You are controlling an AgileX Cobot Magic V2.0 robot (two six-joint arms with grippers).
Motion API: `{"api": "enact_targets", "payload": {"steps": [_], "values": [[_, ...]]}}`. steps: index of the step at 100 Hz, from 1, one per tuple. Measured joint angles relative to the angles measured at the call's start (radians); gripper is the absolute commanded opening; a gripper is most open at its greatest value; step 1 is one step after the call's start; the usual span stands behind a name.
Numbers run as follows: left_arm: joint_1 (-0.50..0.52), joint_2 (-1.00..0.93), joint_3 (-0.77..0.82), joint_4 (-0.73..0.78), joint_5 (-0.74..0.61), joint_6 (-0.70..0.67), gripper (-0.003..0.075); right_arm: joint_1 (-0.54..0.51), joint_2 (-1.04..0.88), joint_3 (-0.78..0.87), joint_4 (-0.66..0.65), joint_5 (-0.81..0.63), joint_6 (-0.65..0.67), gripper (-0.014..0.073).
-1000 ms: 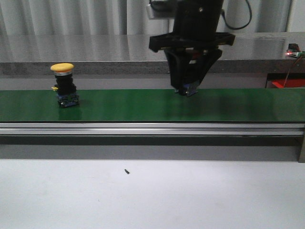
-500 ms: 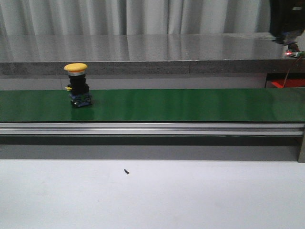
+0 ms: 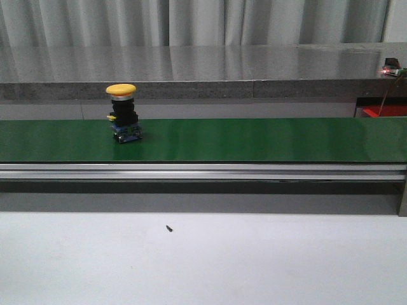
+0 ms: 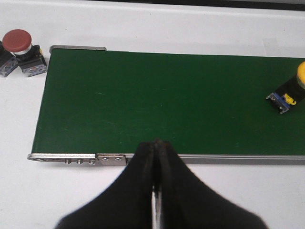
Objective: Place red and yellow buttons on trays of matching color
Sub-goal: 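Carry the red button with the right gripper into the red tray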
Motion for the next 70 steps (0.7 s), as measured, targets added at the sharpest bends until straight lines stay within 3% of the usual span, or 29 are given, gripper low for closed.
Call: {"api": "enact_targets", "payload": {"steps": [70], "values": [[0.000,0.000,0.000,0.000,0.000,0.000,-0.0020,-0.020,0.393,-0.435,0.000,0.135,-0.018,0.0263]]}}
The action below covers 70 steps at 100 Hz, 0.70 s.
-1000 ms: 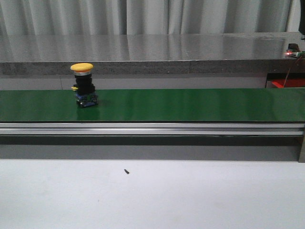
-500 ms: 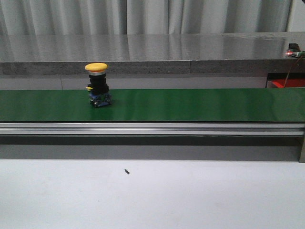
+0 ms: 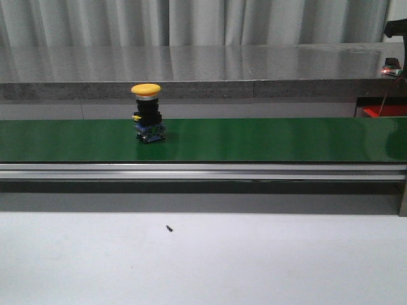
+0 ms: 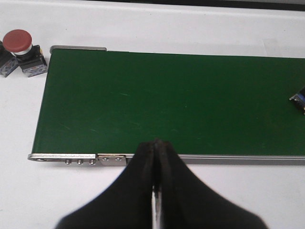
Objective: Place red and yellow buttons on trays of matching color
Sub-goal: 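Carry the red button with the right gripper into the red tray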
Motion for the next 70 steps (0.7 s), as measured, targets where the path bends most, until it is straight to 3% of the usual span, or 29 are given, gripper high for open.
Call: {"api": "enact_targets", "payload": {"steps": [70], "values": [[0.000,0.000,0.000,0.000,-0.002,0.000,-0.0020,-0.055,0.138,-0.016,0.000,0.004,0.000,0.0263]]}}
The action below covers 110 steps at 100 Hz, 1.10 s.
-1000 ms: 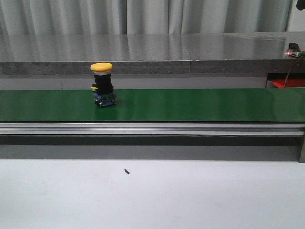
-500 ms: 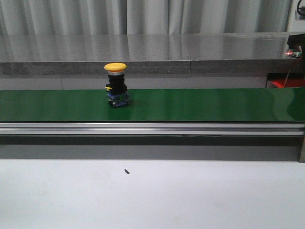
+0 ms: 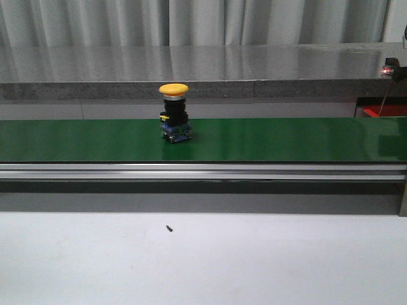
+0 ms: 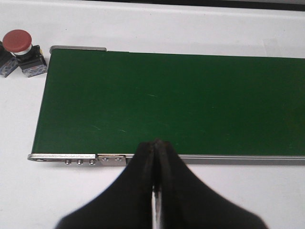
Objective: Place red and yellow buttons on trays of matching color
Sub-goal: 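Carry the red button with the right gripper into the red tray, then move the right gripper to the yellow button on the belt and grasp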
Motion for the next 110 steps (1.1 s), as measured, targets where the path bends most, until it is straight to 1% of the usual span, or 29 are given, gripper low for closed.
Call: {"api": "enact_targets", "payload": {"steps": [21,26,41,49,73,110], "values": [[0.000,0.000,0.000,0.000,0.000,0.000,-0.0020,0.000,0.033,0.000,0.000,-0.006,0.000,0.0273],[0.000,0.000,0.000,0.000,0.000,0.000,-0.0020,0.000,0.038,0.000,0.000,-0.006,0.000,0.0306],[0.000,0.000,0.000,0.000,0.000,0.000,-0.0020,0.000,0.042,0.000,0.000,-0.010,-0.001,0.0463],[0.000,0.000,0.000,0.000,0.000,0.000,-0.0020,0.000,0.042,-0.005,0.000,-0.012,-0.001,0.0503],[0.000,0.000,0.000,0.000,0.000,0.000,-0.0020,0.000,0.037,-0.035,0.000,-0.012,-0.001,0.0505],[0.000,0.000,0.000,0.000,0.000,0.000,-0.0020,0.000,-0.050,-0.041,0.008,-0.004,-0.001,0.0503]]}}
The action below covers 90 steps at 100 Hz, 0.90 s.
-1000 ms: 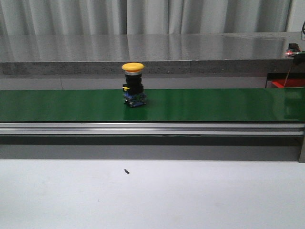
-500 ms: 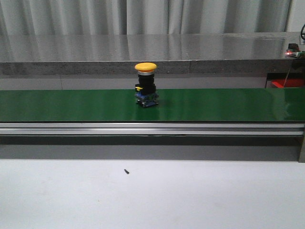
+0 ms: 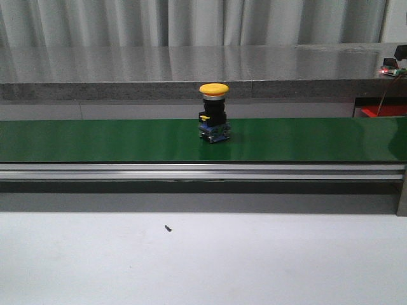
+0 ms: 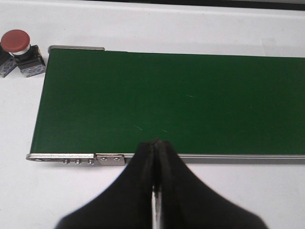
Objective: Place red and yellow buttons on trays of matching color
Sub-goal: 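Move the right gripper to the yellow button on the belt and grasp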
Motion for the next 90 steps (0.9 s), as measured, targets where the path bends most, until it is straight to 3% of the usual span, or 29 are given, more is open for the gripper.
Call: {"api": "enact_targets", "payload": {"steps": [45,90], "values": [[0.000,0.000,0.000,0.000,0.000,0.000,-0.0020,0.000,-0.221,0.066,0.039,0.010,0.000,0.0503],[0.000,0.000,0.000,0.000,0.002,0.000,-0.0020,0.008,-0.550,0.427,0.078,0.001,-0.001,0.0503]]}}
